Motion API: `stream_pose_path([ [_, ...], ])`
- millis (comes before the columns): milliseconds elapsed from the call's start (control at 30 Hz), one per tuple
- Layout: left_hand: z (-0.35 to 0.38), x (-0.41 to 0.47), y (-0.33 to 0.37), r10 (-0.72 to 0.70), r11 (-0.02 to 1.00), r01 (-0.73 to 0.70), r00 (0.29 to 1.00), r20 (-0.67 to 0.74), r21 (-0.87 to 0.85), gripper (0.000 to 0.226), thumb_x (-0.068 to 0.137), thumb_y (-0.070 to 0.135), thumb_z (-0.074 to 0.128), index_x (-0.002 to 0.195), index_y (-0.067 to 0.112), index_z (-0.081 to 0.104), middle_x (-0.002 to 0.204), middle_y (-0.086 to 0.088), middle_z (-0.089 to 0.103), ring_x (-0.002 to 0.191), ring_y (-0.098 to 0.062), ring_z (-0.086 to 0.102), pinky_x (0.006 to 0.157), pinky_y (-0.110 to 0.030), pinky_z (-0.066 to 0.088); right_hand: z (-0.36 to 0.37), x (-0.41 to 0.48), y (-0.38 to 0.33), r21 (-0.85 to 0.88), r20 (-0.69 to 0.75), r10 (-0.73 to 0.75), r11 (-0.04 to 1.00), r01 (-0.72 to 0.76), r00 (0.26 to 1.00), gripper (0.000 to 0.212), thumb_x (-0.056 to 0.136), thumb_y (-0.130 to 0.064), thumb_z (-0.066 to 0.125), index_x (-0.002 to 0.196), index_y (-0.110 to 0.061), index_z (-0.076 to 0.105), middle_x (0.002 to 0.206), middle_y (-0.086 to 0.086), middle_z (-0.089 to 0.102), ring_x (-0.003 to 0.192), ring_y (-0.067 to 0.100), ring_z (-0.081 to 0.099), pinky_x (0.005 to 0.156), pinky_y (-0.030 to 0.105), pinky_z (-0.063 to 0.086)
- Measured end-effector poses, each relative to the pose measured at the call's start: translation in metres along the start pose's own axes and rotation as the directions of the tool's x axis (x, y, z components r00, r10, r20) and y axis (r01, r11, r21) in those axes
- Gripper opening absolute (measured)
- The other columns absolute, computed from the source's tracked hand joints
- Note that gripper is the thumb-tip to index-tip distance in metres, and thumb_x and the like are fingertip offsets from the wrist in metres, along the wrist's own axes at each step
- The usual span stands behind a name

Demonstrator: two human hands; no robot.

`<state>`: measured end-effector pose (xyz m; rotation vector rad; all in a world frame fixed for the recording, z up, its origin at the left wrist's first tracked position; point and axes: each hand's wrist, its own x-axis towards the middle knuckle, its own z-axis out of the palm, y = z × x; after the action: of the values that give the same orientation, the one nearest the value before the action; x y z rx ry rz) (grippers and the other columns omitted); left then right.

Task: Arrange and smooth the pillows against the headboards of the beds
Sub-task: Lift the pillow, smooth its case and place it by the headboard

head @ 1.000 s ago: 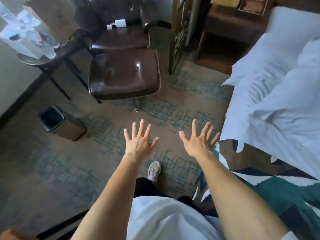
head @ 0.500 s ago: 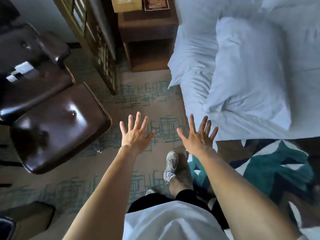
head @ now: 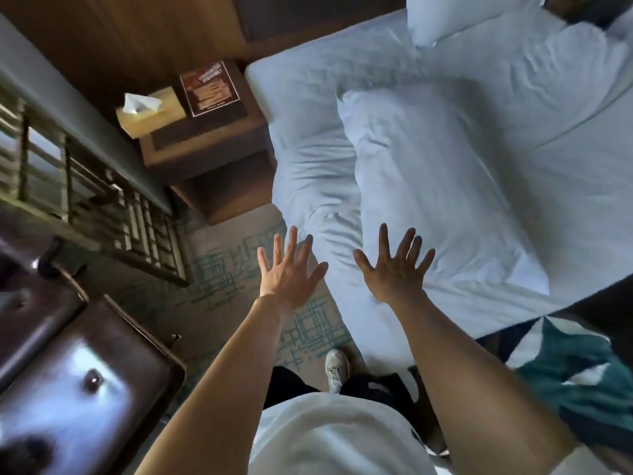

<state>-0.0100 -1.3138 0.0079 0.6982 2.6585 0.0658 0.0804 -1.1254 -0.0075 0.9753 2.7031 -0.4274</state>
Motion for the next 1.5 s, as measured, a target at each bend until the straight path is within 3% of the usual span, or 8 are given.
stream_pose_path([
  [267,-0.029,0.114,0.02,0.171,0.982,-0.175,0.984,0.05,0.078,0.076,0.096,0.074,0.01,0.16,0.036,-0.005,0.166,0.005,-0.024,0.153,-0.027,-0.021,0.12,-0.062,-0.012,-0.005,0.085,0.003,0.077,0.028,0.179,0.98,-0.181,0.983,0.085,0.089,-0.08,0.006,0.157,-0.035,-0.013,0.164,0.023,-0.017,0.152,0.04,-0.013,0.116,0.063,-0.016],
  [500,-0.049,0.228,0.019,0.327,0.925,-0.338,0.941,0.088,0.176,0.075,0.096,0.073,0.009,0.16,0.036,-0.007,0.166,0.006,-0.025,0.154,-0.027,-0.019,0.12,-0.061,-0.011,-0.008,0.16,-0.009,0.146,0.028,0.388,0.91,-0.387,0.921,0.084,0.09,-0.08,0.01,0.158,-0.034,-0.012,0.163,0.025,-0.017,0.152,0.04,-0.013,0.116,0.063,-0.016],
  [667,-0.076,0.314,0.017,0.484,0.836,-0.495,0.868,0.109,0.237,0.075,0.097,0.071,0.014,0.161,0.035,0.0,0.169,0.004,-0.015,0.156,-0.027,-0.01,0.122,-0.06,-0.006,-0.026,0.214,-0.043,0.21,0.034,0.528,0.826,-0.523,0.848,0.083,0.092,-0.078,0.011,0.158,-0.034,-0.012,0.164,0.024,-0.017,0.152,0.039,-0.013,0.117,0.063,-0.015],
  [867,-0.116,0.412,0.036,0.668,0.664,-0.667,0.732,0.133,0.336,0.086,0.087,0.075,-0.008,0.161,0.035,0.004,0.167,0.003,-0.014,0.157,-0.028,-0.002,0.121,-0.06,-0.004,-0.042,0.267,-0.08,0.276,0.111,0.665,0.693,-0.666,0.739,0.082,0.091,-0.078,0.005,0.156,-0.034,-0.021,0.161,0.023,-0.025,0.151,0.039,-0.019,0.117,0.062,-0.016],
  [1100,-0.127,0.482,0.112,0.779,0.539,-0.788,0.601,0.179,0.297,0.077,0.095,0.071,0.007,0.161,0.033,0.01,0.17,0.001,-0.005,0.156,-0.03,0.001,0.121,-0.06,-0.002,-0.06,0.319,-0.066,0.333,0.102,0.788,0.548,-0.768,0.607,0.073,0.097,-0.067,0.005,0.155,-0.031,-0.022,0.161,0.023,-0.026,0.152,0.039,-0.016,0.118,0.063,-0.012],
  [1333,-0.104,0.508,0.242,0.87,0.398,-0.89,0.443,0.215,0.222,0.068,0.102,0.061,0.022,0.161,0.03,0.011,0.17,-0.002,-0.005,0.156,-0.032,-0.002,0.12,-0.062,-0.004,-0.07,0.379,0.008,0.404,0.026,0.853,0.467,-0.786,0.521,0.066,0.104,-0.054,0.013,0.158,-0.029,-0.016,0.164,0.019,-0.021,0.154,0.035,-0.01,0.12,0.061,-0.007],
  [1433,-0.076,0.524,0.298,0.875,0.339,-0.905,0.404,0.268,0.257,0.065,0.104,0.057,0.02,0.161,0.031,0.006,0.17,-0.001,-0.01,0.156,-0.032,-0.006,0.121,-0.063,-0.001,-0.061,0.405,0.054,0.459,0.032,0.87,0.424,-0.781,0.492,0.069,0.101,-0.061,0.014,0.159,-0.031,-0.008,0.167,0.016,-0.012,0.154,0.032,-0.007,0.12,0.063,-0.006],
  [1500,-0.053,0.538,0.329,0.852,0.308,-0.905,0.4,0.339,0.292,0.066,0.102,0.06,0.017,0.161,0.034,0.003,0.17,0.0,-0.012,0.156,-0.031,-0.009,0.121,-0.063,-0.002,-0.048,0.413,0.083,0.475,0.063,0.866,0.41,-0.778,0.495,0.075,0.094,-0.072,0.013,0.159,-0.037,-0.002,0.167,0.015,-0.009,0.154,0.031,-0.008,0.118,0.062,-0.013],
])
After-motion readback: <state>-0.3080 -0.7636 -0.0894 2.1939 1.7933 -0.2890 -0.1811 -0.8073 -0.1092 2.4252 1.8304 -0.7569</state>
